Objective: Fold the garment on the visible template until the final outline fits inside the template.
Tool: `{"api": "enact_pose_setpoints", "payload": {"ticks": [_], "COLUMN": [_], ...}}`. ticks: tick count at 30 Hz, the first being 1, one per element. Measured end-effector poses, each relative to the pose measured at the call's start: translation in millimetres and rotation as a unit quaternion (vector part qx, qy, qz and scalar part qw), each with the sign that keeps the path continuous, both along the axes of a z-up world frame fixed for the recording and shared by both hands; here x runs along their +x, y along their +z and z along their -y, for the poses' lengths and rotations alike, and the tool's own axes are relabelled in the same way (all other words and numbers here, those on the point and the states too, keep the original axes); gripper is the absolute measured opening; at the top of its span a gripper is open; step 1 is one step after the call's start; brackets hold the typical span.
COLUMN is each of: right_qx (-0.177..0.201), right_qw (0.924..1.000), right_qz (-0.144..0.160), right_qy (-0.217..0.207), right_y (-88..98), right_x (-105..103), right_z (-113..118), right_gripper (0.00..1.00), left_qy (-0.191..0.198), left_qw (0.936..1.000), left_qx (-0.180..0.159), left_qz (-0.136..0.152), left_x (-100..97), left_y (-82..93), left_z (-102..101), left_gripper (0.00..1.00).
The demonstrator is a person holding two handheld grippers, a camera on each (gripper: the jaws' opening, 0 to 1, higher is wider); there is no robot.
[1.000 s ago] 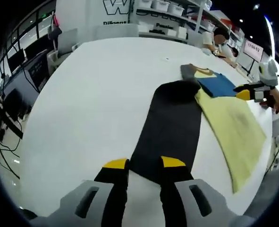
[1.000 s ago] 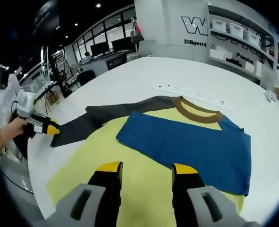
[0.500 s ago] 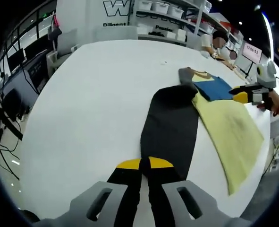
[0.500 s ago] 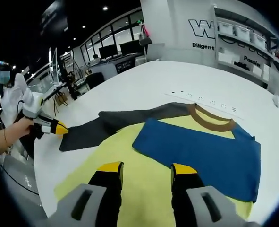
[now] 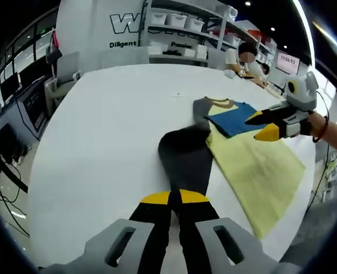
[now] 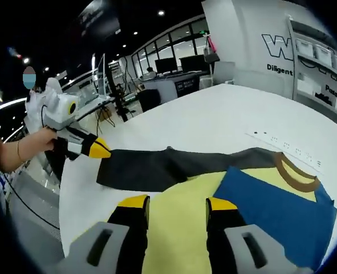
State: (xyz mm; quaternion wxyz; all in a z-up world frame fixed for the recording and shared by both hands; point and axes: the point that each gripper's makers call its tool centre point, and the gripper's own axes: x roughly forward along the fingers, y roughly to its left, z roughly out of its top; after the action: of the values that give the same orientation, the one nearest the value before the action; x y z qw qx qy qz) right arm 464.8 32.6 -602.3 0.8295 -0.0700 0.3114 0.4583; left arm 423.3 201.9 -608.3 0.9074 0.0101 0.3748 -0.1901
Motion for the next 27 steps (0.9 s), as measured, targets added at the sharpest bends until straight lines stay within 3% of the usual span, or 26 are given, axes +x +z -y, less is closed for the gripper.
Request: {"api": "enact_pose_setpoints", "payload": {"ticks": [6, 12, 16, 23, 24, 27], "right_qx": [-0.018, -0.013, -0.013, -0.012, -0.018, -0.023], "right_qw": [0.9945, 0.9882, 0.9795, 0.9706, 0.9656, 0.9609], "right_qz": [0.028, 0.049, 0.060, 0.070, 0.076, 0.082], "right_qy": [0.099, 0.145, 0.192, 0.230, 0.248, 0.263], "right_y": [0.5, 6.6, 11.7, 18.6, 19.3, 19.5], "right_x": [-14.9, -19.2, -23.4, -27.1, -28.8, -30.2], "right_z": [-39.4, -65.0, -88.1, -106.4, -111.1, -115.8], "right_gripper": [0.35, 0.34, 0.35, 0.35, 0.36, 0.36], "left_qy": [-0.034, -0.054, -0.072, -0.081, -0.081, -0.088], "left_qw": [0.9994, 0.9985, 0.9973, 0.9966, 0.9966, 0.9960], "left_qx": [0.005, -0.004, -0.004, -0.003, -0.005, -0.005], "left_qz": [0.010, 0.012, 0.012, 0.014, 0.014, 0.015], "left_x": [-2.1, -4.0, -6.2, -6.4, -5.9, -5.3], "left_y": [11.0, 17.5, 19.8, 21.0, 20.9, 21.6], "left_z": [11.2, 19.6, 25.0, 27.8, 28.4, 30.9], "left_gripper": [0.03, 0.03, 0.03, 0.03, 0.03, 0.03]}}
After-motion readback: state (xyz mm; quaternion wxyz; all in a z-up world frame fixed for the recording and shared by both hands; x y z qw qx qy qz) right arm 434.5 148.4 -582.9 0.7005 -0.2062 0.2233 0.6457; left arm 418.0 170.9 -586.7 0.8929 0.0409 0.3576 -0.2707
